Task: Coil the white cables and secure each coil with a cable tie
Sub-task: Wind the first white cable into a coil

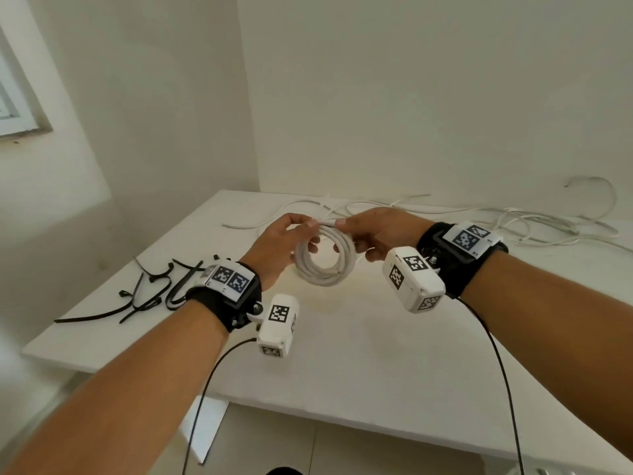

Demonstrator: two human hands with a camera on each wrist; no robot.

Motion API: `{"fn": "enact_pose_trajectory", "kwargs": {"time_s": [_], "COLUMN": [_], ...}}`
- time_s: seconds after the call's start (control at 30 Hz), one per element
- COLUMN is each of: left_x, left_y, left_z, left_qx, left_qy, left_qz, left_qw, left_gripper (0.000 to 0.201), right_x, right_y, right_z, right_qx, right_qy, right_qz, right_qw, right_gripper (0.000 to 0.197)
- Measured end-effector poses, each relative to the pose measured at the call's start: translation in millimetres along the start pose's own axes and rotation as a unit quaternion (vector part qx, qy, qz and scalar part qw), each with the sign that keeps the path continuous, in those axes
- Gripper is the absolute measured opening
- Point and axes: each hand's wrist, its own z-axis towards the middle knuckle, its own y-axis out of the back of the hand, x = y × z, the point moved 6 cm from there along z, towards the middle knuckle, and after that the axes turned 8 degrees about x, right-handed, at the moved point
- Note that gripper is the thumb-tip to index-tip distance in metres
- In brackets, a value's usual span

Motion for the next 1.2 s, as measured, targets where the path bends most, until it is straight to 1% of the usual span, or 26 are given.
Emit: {"fn": "enact_pose_trajectory", "kwargs": {"time_s": [0.03, 0.07, 0.1, 0.13, 0.2, 0.23, 0.3, 0.33, 0.4, 0.47, 0.5, 0.57, 0.67, 0.73, 0.9, 1.03, 1.1, 1.2], "left_x": [2, 5, 8, 11, 16, 19, 26, 31, 39, 48, 53, 61, 66, 69, 73, 73, 73, 73], "left_y": [15, 30, 46, 60, 85, 95, 107, 110, 116, 121, 123, 128, 132, 133, 132, 133, 134, 133], "left_z": [5, 11, 16, 20, 25, 27, 31, 33, 37, 41, 43, 45, 48, 49, 51, 49, 47, 46], "left_qx": [-0.003, -0.007, -0.009, -0.007, 0.000, 0.006, 0.033, 0.051, 0.081, 0.102, 0.114, 0.136, 0.156, 0.161, 0.172, 0.177, 0.178, 0.180], "left_qy": [0.023, 0.054, 0.086, 0.119, 0.172, 0.191, 0.229, 0.250, 0.285, 0.304, 0.313, 0.328, 0.328, 0.323, 0.325, 0.317, 0.317, 0.320], "left_qz": [0.039, 0.090, 0.160, 0.249, 0.414, 0.468, 0.530, 0.557, 0.604, 0.628, 0.632, 0.636, 0.643, 0.646, 0.638, 0.641, 0.640, 0.640], "left_qw": [0.999, 0.994, 0.983, 0.961, 0.894, 0.863, 0.816, 0.790, 0.740, 0.710, 0.700, 0.685, 0.674, 0.672, 0.676, 0.677, 0.677, 0.675], "left_gripper": [0.027, 0.045, 0.063, 0.076, 0.088, 0.094, 0.108, 0.115, 0.126, 0.135, 0.139, 0.143, 0.146, 0.148, 0.151, 0.149, 0.148, 0.147], "right_x": [5, 11, 17, 26, 43, 50, 62, 67, 79, 91, 97, 106, 113, 114, 112, 110, 108, 103], "right_y": [2, 4, 8, 11, 15, 15, 13, 13, 11, 4, -1, -10, -23, -31, -52, -68, -72, -76], "right_z": [8, 17, 25, 32, 51, 63, 92, 107, 141, 175, 192, 224, 275, 307, 374, 409, 422, 436], "right_qx": [0.000, -0.004, -0.017, -0.034, -0.062, -0.066, -0.065, -0.069, -0.084, -0.086, -0.087, -0.093, -0.081, -0.065, -0.034, -0.019, -0.010, 0.002], "right_qy": [0.003, 0.003, 0.000, 0.000, 0.017, 0.020, 0.013, 0.011, 0.012, 0.016, 0.022, 0.034, 0.050, 0.052, 0.062, 0.077, 0.066, 0.067], "right_qz": [-0.016, -0.039, -0.068, -0.093, -0.114, -0.112, -0.116, -0.132, -0.202, -0.313, -0.376, -0.470, -0.541, -0.565, -0.613, -0.645, -0.663, -0.678], "right_qw": [1.000, 0.999, 0.998, 0.995, 0.991, 0.991, 0.991, 0.989, 0.976, 0.946, 0.922, 0.877, 0.836, 0.821, 0.787, 0.760, 0.745, 0.732], "right_gripper": [0.047, 0.048, 0.049, 0.047, 0.039, 0.033, 0.019, 0.017, 0.018, 0.017, 0.016, 0.018, 0.026, 0.028, 0.025, 0.018, 0.014, 0.016]}}
